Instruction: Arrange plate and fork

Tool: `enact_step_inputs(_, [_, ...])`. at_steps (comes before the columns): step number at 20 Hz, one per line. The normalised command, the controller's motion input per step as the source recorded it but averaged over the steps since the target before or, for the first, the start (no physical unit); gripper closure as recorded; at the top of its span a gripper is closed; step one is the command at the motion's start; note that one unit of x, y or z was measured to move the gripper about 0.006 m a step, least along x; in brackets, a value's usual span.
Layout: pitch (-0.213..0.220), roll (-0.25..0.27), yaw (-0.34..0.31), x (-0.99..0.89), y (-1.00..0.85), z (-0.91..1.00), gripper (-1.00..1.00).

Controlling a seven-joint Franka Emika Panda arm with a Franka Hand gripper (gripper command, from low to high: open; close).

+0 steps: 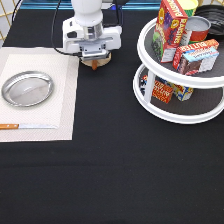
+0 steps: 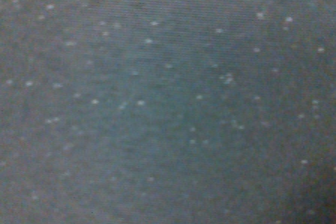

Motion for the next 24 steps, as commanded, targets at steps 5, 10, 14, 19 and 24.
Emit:
enact_step_inputs(5, [-0.092, -0.093, 0.04, -0.31, 0.1, -0.34, -1.0])
enact_step_inputs(10, [-0.088, -0.13, 0.024, -0.33, 0.11, -0.25, -1.0])
enact_step_inputs(14, [-0.087, -0.153, 0.027, -0.27, 0.2, -0.15, 1.0])
enact_step_inputs(19, [-0.091, -0.16, 0.069, -0.09, 0.27, -0.09, 1.0])
enact_step_inputs(24, [-0.058, -0.103, 0.096, -0.02, 0.2, 0.0, 1.0])
